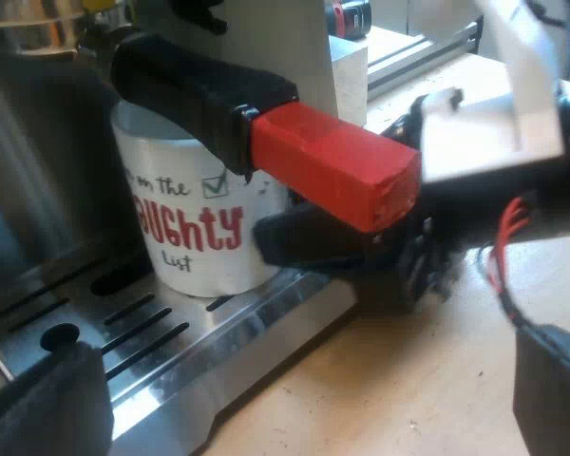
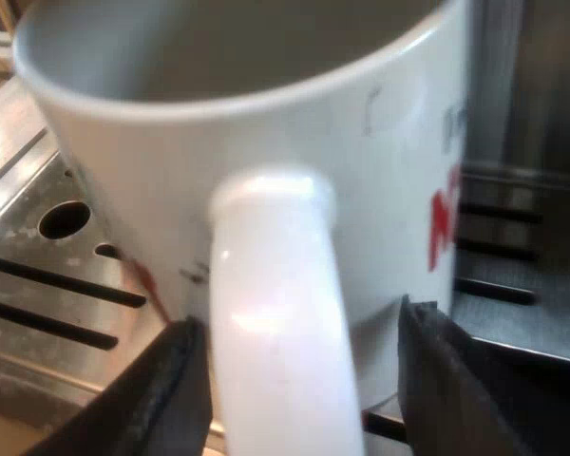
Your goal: Place mug into machine
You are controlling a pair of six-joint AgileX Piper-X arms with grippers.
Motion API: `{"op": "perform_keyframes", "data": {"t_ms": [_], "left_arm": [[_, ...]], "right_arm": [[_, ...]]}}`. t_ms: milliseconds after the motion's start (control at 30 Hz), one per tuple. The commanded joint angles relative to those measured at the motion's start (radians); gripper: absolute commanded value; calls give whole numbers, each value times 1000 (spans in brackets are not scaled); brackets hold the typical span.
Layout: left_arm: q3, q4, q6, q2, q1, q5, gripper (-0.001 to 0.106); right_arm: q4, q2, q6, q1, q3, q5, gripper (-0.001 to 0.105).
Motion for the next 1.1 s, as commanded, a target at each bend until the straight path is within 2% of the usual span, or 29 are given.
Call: {"op": "perform_keyframes", "data": {"t_ms": [33,167,333,533,700,900,967,1100], "left_arm": [[0,-19,-9,-3,-3,2,87],[0,-19,-9,-3,-3,2,87],[0,-19,-9,-3,-3,2,87],[0,-22,-9,-3,-3,2,87],[0,-34,-9,-3,-3,0,87],[-16,-25,-9,-3,-3,-7,87],[-37,1,-9,-3,-3,-7,87],[-100,65,-1,-3,-3,-7,87]], "right_arm": [[-21,33,-19,-7,-48,-8,48],[-21,58,-21,-18,-95,-3,48],[-15,57,-23,-28,-97,-5,48],[149,17,-7,11,-97,8,48],[349,-63,3,33,-77,24,48],[427,-211,2,33,15,30,48],[464,-286,5,35,54,31,48],[617,-409,5,59,67,40,48]]}}
